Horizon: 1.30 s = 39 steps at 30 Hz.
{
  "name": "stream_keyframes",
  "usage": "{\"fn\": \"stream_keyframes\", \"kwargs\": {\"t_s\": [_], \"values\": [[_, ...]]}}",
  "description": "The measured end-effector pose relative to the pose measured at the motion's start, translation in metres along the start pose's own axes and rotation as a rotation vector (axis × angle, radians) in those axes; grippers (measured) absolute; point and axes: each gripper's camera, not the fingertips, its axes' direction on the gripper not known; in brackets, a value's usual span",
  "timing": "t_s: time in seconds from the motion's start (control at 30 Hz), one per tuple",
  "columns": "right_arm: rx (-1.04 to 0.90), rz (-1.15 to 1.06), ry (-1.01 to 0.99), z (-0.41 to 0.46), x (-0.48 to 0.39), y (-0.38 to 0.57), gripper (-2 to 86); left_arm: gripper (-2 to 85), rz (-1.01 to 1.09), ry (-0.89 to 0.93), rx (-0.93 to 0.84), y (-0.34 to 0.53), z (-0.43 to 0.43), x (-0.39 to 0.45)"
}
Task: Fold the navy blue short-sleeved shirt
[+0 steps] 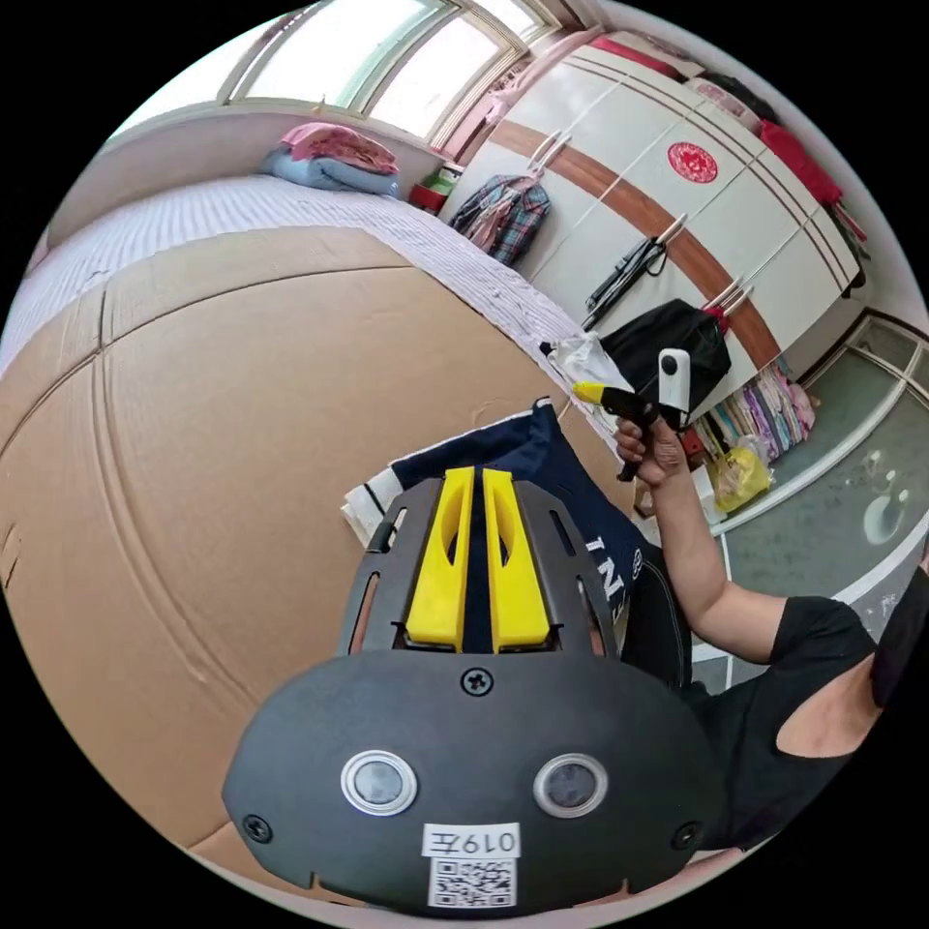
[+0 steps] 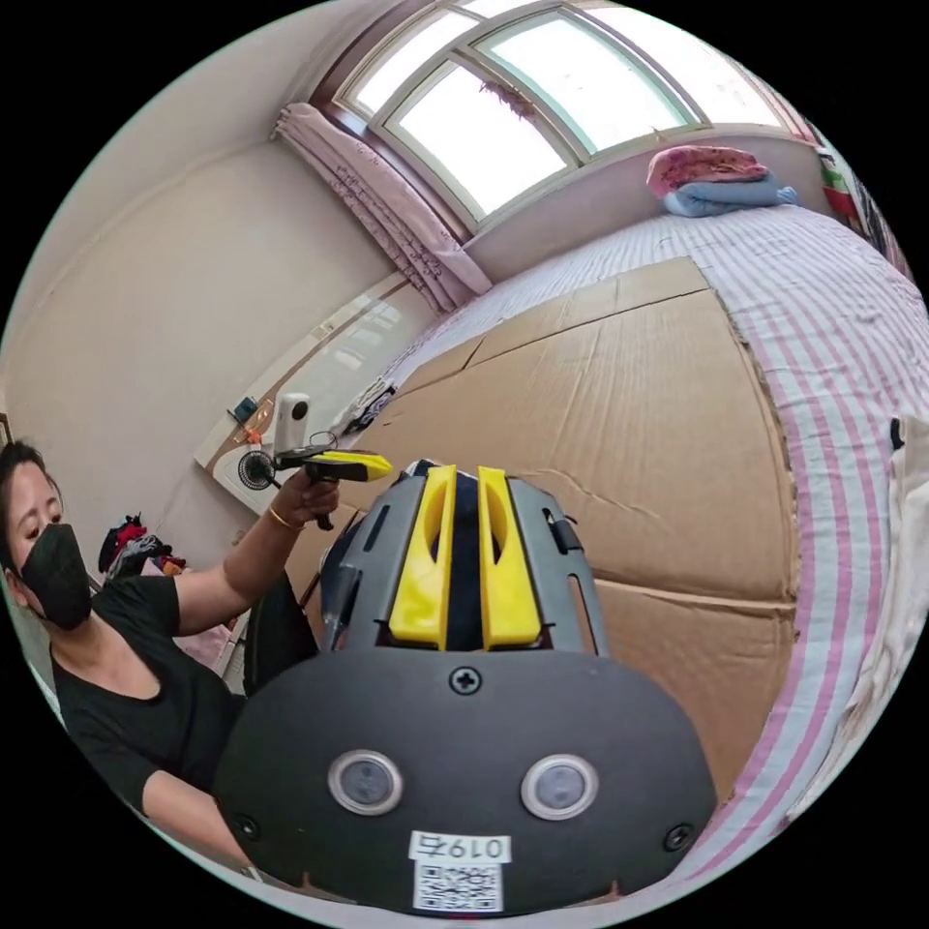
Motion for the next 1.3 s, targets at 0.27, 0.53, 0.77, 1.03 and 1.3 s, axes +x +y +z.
{"fn": "stream_keyframes", "kwargs": {"t_s": [0.27,0.53,0.77,1.03,1.3], "values": [[-0.171,0.062,0.067,0.039,0.049,0.006,-0.5,0.7,-0.095,-0.055,-0.085,0.024,0.034,-0.014],[-0.092,0.015,0.055,0.016,0.059,0.012,3.9,1.1,-0.084,-0.011,0.040,0.051,-0.005,-0.002],[0.065,-0.303,0.266,-0.039,-0.026,0.044,9.1,3.6,0.127,-0.106,0.204,0.159,-0.086,0.075],[0.060,0.125,0.027,-0.053,0.031,0.120,10.0,11.9,-0.273,0.116,0.344,0.305,-0.092,0.038],[0.066,0.370,-0.001,-0.019,0.079,0.123,13.4,10.9,-0.482,-0.040,0.322,0.335,-0.068,0.033]]}}
